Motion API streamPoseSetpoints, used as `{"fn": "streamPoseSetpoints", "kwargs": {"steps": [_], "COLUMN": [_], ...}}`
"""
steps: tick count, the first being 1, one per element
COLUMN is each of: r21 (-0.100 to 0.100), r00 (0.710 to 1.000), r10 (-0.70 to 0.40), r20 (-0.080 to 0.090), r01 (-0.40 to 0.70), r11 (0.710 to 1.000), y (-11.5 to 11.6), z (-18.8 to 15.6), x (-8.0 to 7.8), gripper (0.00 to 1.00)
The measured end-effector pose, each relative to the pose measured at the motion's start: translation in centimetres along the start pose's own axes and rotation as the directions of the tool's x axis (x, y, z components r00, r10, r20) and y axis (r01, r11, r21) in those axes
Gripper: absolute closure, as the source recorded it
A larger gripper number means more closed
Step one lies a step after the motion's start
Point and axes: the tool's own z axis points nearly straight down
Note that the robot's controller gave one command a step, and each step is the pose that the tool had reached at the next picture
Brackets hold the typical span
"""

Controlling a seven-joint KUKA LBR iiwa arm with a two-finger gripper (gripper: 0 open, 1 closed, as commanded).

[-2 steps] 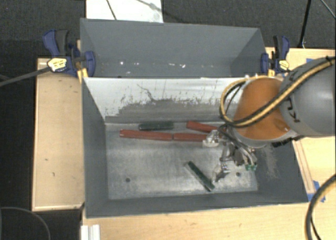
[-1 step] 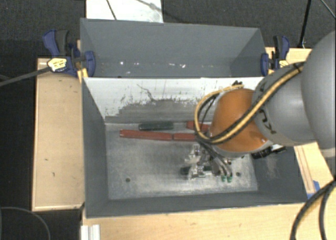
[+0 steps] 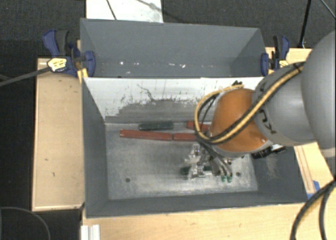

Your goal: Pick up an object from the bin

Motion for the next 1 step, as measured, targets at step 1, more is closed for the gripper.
{"fn": "streamPoseSetpoints", "kwargs": {"steps": [1], "r21": [0.002], "r00": [0.999], "r10": [0.033], "r20": [-0.007], "r01": [-0.033], "r11": [0.999], "y": [-2.78], "z": [-13.59], "x": [0.35], "gripper": [1.0]}}
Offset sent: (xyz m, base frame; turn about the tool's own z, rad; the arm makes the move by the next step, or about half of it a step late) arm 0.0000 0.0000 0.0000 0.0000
